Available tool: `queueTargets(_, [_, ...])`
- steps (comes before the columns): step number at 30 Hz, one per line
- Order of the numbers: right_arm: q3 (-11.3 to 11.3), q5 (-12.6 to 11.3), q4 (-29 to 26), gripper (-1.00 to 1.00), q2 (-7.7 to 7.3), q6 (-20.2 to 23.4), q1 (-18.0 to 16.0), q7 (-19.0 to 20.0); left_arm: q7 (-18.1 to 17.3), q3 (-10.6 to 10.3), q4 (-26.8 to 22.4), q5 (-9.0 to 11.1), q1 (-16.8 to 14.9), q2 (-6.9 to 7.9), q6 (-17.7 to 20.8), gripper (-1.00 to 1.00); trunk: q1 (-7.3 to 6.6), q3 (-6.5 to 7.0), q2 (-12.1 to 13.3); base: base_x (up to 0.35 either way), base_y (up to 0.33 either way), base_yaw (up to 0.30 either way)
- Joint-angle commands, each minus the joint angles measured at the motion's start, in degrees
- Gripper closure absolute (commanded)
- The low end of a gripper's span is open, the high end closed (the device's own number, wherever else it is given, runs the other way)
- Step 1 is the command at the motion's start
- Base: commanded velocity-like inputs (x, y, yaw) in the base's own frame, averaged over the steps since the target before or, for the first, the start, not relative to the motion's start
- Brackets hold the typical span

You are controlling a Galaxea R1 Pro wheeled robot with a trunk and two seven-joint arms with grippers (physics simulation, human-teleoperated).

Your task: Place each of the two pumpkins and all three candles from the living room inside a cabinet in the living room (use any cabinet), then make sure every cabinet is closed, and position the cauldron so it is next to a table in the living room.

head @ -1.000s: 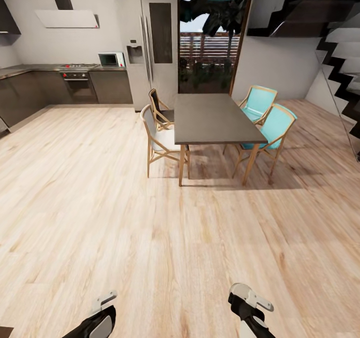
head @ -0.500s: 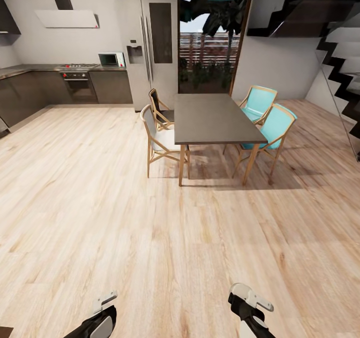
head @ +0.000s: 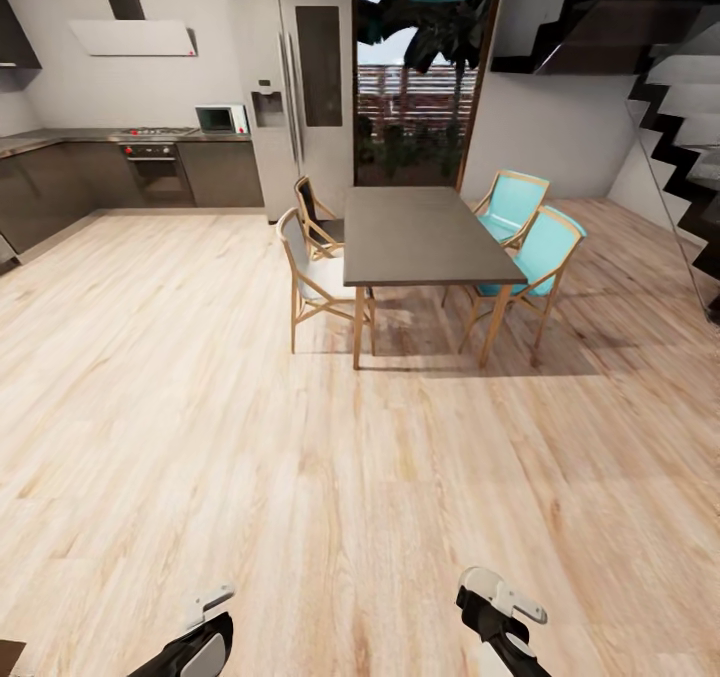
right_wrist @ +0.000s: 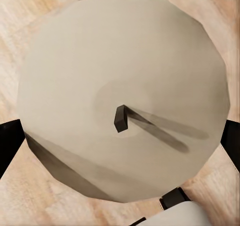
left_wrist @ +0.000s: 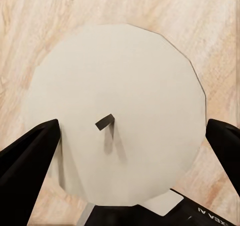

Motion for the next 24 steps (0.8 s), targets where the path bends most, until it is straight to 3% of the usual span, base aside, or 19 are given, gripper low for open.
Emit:
queueTargets(1, [0.5,-0.6,0.0,1.0,-0.04,-0.4,0.0,-0.3,0.4,-0.5,-0.1,0.4,0.0,0.03,0.1,1.0,0.01,-0.07,-0.1,-0.008,-0.267,0.0])
queueTargets(8, [0.5,-0.6,0.0,1.0,-0.04,-0.4,-0.1,-0.2,0.4,-0.4,-0.1,0.4,0.0,0.09,0.1,1.0,0.01,-0.07,-0.1,0.201,-0.135,0.0])
queueTargets(15, [0.5,-0.6,0.0,1.0,0.04,-0.4,0.0,-0.2,0.4,-0.4,-0.1,0.6,0.0,0.07,0.1,1.0,0.01,-0.07,-0.1,0.168,0.195,0.017])
queueTargets(20, [0.5,-0.5,-0.1,1.0,0.05,-0.4,0.0,-0.2,0.4,-0.5,-0.1,0.7,0.0,0.03,0.1,1.0,0.01,-0.01,-0.1,-0.051,0.259,0.222])
queueTargets(24, [0.7,-0.4,-0.1,1.0,0.24,-0.4,-0.1,-0.2,0.4,-0.5,-0.1,0.5,0.0,0.02,0.1,1.0,0.01,0.07,-0.1,-0.105,0.014,0.259])
